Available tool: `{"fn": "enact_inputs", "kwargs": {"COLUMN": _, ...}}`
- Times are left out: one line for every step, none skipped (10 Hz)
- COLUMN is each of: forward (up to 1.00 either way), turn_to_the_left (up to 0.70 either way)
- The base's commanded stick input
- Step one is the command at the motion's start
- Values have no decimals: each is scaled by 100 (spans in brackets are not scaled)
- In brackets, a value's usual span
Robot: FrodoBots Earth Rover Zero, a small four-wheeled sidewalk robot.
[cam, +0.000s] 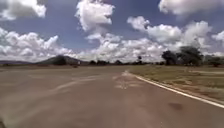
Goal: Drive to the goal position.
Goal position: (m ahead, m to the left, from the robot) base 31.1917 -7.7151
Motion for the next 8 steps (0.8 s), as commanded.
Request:
{"fn": "enact_inputs", "kwargs": {"forward": 100, "turn_to_the_left": 0}}
{"fn": "enact_inputs", "kwargs": {"forward": 100, "turn_to_the_left": 0}}
{"fn": "enact_inputs", "kwargs": {"forward": 100, "turn_to_the_left": 0}}
{"fn": "enact_inputs", "kwargs": {"forward": 100, "turn_to_the_left": 0}}
{"fn": "enact_inputs", "kwargs": {"forward": 100, "turn_to_the_left": 0}}
{"fn": "enact_inputs", "kwargs": {"forward": 100, "turn_to_the_left": 0}}
{"fn": "enact_inputs", "kwargs": {"forward": 100, "turn_to_the_left": 0}}
{"fn": "enact_inputs", "kwargs": {"forward": 100, "turn_to_the_left": 0}}
